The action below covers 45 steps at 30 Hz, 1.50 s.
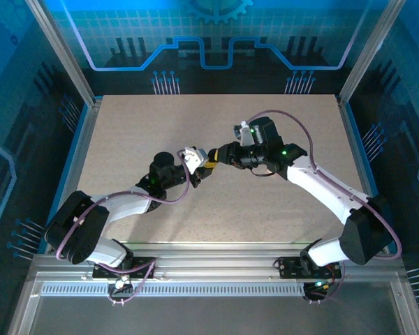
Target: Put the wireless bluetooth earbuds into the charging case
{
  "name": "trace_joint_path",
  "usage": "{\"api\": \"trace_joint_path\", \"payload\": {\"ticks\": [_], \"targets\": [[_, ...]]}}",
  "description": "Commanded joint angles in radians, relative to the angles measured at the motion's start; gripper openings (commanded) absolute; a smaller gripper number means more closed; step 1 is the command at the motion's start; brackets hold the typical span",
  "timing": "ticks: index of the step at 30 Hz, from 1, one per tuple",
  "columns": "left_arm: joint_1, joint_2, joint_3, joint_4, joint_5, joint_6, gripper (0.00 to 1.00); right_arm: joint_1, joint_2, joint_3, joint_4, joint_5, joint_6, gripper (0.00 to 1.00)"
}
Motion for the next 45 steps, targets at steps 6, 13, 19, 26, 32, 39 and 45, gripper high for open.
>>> {"api": "trace_joint_path", "payload": {"ticks": [6,13,19,26,32,39,45], "targets": [[-0.017,-0.016,-0.007,0.062,-0.006,-0.009,0.14,0.007,0.037,0.048,0.021,-0.014,0.003,0.32],[-0.021,-0.015,-0.006,0.063,0.000,-0.013,0.14,-0.002,0.054,0.070,0.022,-0.019,-0.010,0.30],[-0.024,-0.022,-0.007,0.060,0.001,-0.019,0.14,-0.002,0.060,0.071,0.018,-0.020,-0.016,0.30],[-0.026,-0.028,-0.008,0.051,-0.005,-0.019,0.14,0.000,0.059,0.071,0.029,-0.037,-0.019,0.29],[-0.005,-0.031,-0.035,0.062,-0.057,-0.115,0.14,-0.002,0.007,0.098,-0.049,0.005,-0.067,0.30],[0.110,-0.136,-0.105,0.017,-0.051,-0.246,0.14,-0.006,0.017,0.201,-0.302,0.100,-0.141,0.31],[0.170,-0.294,-0.136,-0.190,-0.125,-0.273,0.14,-0.003,0.153,0.320,-0.459,0.122,-0.176,0.31]]}}
